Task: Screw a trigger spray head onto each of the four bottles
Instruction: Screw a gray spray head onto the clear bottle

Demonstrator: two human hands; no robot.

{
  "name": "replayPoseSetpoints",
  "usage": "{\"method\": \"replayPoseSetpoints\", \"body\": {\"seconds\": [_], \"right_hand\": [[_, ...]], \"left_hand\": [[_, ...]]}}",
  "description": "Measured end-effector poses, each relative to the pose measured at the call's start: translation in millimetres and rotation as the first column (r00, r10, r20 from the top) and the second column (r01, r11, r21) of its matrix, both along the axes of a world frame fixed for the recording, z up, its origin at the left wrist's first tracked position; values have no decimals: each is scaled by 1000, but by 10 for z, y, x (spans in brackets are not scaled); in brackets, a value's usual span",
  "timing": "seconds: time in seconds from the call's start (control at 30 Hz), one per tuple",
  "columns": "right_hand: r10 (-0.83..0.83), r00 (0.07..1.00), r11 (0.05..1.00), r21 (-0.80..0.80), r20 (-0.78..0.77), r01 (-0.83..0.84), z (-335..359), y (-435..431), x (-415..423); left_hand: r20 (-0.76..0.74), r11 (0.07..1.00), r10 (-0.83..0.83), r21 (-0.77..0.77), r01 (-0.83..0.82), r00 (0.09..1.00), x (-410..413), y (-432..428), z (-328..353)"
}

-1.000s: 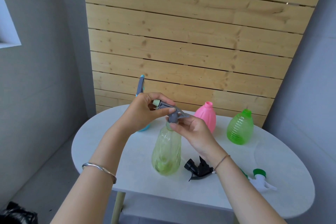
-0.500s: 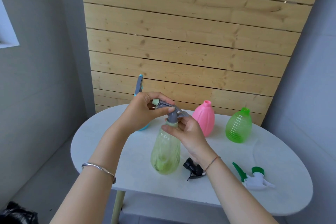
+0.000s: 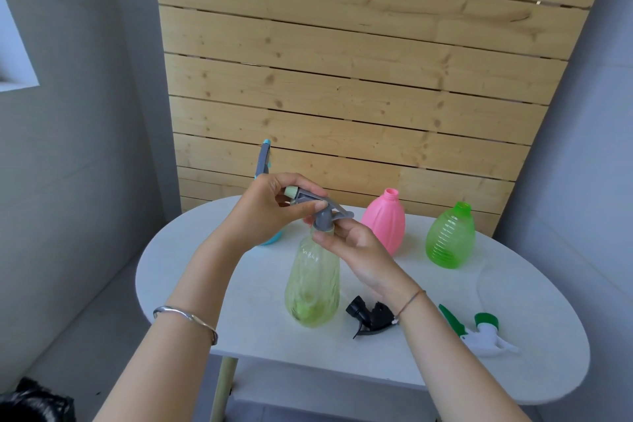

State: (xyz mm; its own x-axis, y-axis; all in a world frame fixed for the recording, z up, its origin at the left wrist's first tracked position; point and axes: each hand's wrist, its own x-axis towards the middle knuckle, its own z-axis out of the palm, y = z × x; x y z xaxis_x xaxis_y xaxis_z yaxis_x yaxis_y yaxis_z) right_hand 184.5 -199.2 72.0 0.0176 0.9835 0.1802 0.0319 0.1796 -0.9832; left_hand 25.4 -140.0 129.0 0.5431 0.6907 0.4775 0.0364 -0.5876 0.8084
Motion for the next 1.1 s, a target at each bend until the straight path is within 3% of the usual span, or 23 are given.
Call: {"method": "replayPoseSetpoints", "body": {"seconds": [0.07, 0.2, 0.33, 0.4, 0.5, 0.6, 0.73, 0.87, 1.1], "right_hand": [[22, 999, 1000, -4, 23, -22, 24, -11, 38], [-99, 995, 995, 34, 10, 99, 8, -12, 21], [-243, 959, 965, 66, -145, 255, 114, -14, 97], [-285, 921, 947, 72, -265, 314, 218, -36, 149], [-297, 880, 928, 106, -371, 358, 321, -79, 183], [-261, 898, 943, 107, -354, 316, 335, -122, 200], [-44, 958, 990, 113, -285, 79, 384, -202, 286], [97, 950, 994, 70, -295, -80, 413, -279, 301], [-189, 953, 978, 41, -235, 204, 364, -227, 170]], "left_hand": [[7, 1000, 12, 4, -12, 1000, 0, 3, -3], [5, 994, 110, 11, -110, 994, 38, -59, -102], [49, 968, 234, -104, -228, 971, 34, -200, -271], [-10, 957, 208, -204, -206, 978, 24, -236, -316], [-236, 965, 82, -225, -136, 968, 62, -282, -377], [-303, 977, 28, -194, -91, 953, 127, -308, -455], [-257, 928, -164, -367, 61, 952, 63, -325, -421], [-265, 875, -304, -458, 157, 915, -19, -341, -391], [-211, 916, -145, -398, 50, 967, 18, -323, -431]]}}
